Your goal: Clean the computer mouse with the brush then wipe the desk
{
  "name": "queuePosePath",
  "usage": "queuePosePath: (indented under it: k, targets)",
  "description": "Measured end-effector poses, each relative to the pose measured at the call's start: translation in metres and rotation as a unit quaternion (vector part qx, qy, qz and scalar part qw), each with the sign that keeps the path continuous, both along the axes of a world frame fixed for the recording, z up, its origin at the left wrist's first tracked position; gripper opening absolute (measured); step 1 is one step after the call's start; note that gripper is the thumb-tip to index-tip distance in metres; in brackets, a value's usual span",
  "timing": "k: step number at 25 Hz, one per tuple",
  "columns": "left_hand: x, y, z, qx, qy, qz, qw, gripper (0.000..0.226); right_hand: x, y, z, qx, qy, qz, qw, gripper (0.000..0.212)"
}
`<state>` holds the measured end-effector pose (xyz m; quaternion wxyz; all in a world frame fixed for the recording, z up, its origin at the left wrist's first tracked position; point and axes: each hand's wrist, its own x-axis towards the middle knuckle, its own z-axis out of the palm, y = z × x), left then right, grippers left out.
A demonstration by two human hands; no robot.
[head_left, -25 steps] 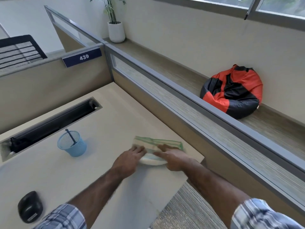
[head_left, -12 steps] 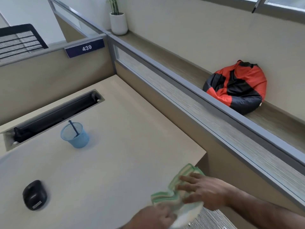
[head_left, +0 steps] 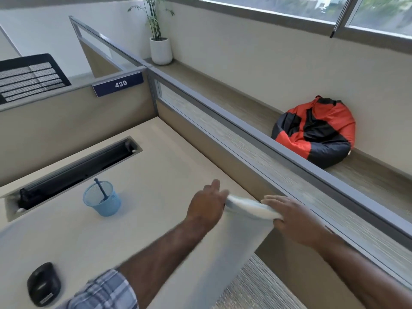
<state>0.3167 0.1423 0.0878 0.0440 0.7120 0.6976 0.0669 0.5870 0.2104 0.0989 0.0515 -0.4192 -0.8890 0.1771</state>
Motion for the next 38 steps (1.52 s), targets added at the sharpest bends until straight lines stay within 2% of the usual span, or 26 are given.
queuePosePath:
  k: [2, 4, 6, 9, 12, 14, 17, 19, 20, 24, 28, 33, 36, 38]
  targets:
    - [-0.017, 0.036, -0.003, 0.025, 0.057, 0.027, 0.998, 0.038, -0.028, 0.003, -0.007, 0.052, -0.003, -0.032, 0.998, 0.06]
    - [-0.033, 0.059, -0.011, 0.031, 0.072, 0.03, 0.997, 0.046, -0.05, -0.001, -0.025, 0.108, -0.042, -0.029, 0.993, 0.063]
    - [-0.041, 0.066, -0.019, 0.026, 0.073, 0.032, 0.996, 0.049, -0.064, -0.009, -0.046, 0.105, -0.077, -0.053, 0.99, 0.07]
    - [-0.043, 0.064, -0.042, 0.036, 0.107, 0.036, 0.993, 0.04, -0.077, -0.027, -0.076, 0.058, -0.12, -0.057, 0.989, 0.075]
    - [-0.041, 0.048, -0.058, 0.016, 0.147, 0.052, 0.988, 0.025, -0.08, -0.037, -0.094, 0.042, -0.128, -0.04, 0.99, 0.059]
    - [-0.04, 0.041, -0.067, 0.01, 0.15, 0.071, 0.986, 0.027, -0.079, -0.036, -0.097, 0.041, -0.114, -0.038, 0.992, 0.053]
    - [-0.029, 0.038, -0.073, 0.041, 0.12, 0.069, 0.989, 0.042, -0.083, -0.023, -0.101, 0.024, -0.087, -0.035, 0.995, 0.056]
    - [-0.018, 0.04, -0.085, 0.057, 0.062, 0.042, 0.996, 0.05, -0.09, -0.014, -0.102, -0.006, -0.071, -0.04, 0.997, 0.057]
    - [-0.014, 0.04, -0.093, 0.042, 0.029, 0.025, 0.998, 0.055, -0.093, -0.011, -0.104, -0.018, -0.073, -0.043, 0.996, 0.059]
    - [-0.006, 0.028, -0.122, -0.068, -0.001, -0.008, 0.998, 0.072, -0.097, -0.01, -0.112, -0.04, -0.124, -0.052, 0.99, 0.066]
    - [-0.007, 0.025, -0.14, -0.02, 0.008, -0.013, 1.0, 0.065, -0.096, -0.011, -0.119, -0.028, -0.139, -0.057, 0.988, 0.068]
    - [-0.007, 0.021, -0.117, -0.045, -0.022, 0.014, 0.999, 0.075, -0.096, -0.011, -0.116, -0.028, -0.129, -0.063, 0.989, 0.07]
    - [-0.023, 0.013, -0.113, -0.031, 0.001, 0.047, 0.998, 0.068, -0.11, -0.01, -0.108, 0.021, -0.104, -0.05, 0.993, 0.071]
    - [-0.035, 0.007, -0.114, 0.013, 0.017, 0.06, 0.998, 0.066, -0.129, -0.012, -0.1, 0.04, -0.101, -0.012, 0.994, 0.07]
